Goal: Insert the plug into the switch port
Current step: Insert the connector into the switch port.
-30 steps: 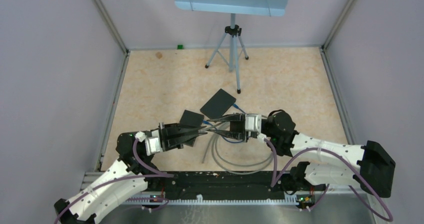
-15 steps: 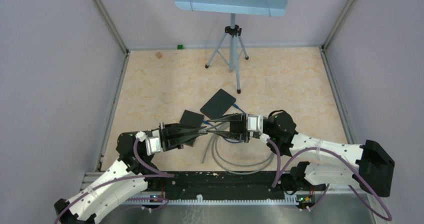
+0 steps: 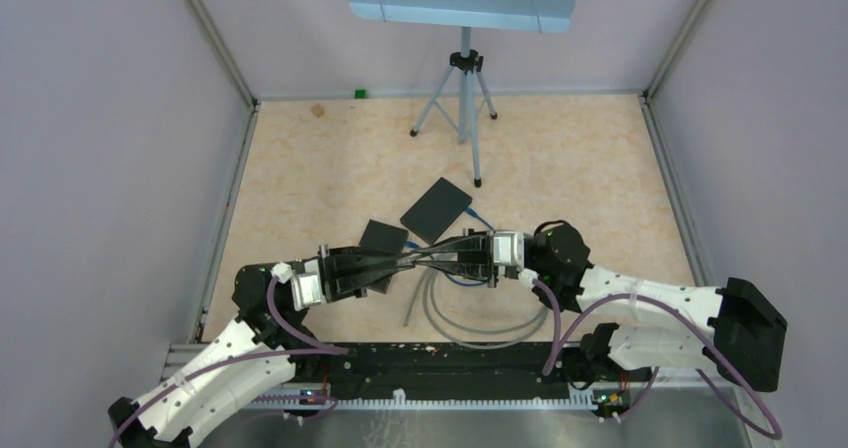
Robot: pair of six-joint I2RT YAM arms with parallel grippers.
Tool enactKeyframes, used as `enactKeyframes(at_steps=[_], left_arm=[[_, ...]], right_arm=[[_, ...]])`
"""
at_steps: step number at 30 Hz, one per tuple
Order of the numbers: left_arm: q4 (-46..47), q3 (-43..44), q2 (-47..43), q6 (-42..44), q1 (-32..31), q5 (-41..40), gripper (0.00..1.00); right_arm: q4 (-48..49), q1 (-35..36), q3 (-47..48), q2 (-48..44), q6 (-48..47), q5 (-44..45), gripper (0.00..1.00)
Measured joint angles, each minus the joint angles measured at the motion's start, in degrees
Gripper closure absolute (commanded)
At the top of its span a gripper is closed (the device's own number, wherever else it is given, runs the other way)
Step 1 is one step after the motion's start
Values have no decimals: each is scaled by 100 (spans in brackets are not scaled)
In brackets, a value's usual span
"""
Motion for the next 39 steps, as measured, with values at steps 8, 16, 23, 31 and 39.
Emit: enactKeyframes(at_steps=[8,16,23,31,39], left_arm=[[13,0,0,-11,-2,-26,33],[-584,2,-216,-66,-7,-643,1],[-1123,4,-557,-13,-7,-1432,1],[-1543,-68,-166,-863,-7,-2754,1],[-2190,-245,-306,-1392,-7,-3593,1]], right_arm=[[-15,0,0,0,2,-61,100],[-511,4,76,-212,-11,623,100],[-1327,-7,116,-568,-17,1193,100],[-2551,-890,380,-678,809,1187,100],[-2459,-1641,382,-697,2337,385,100]])
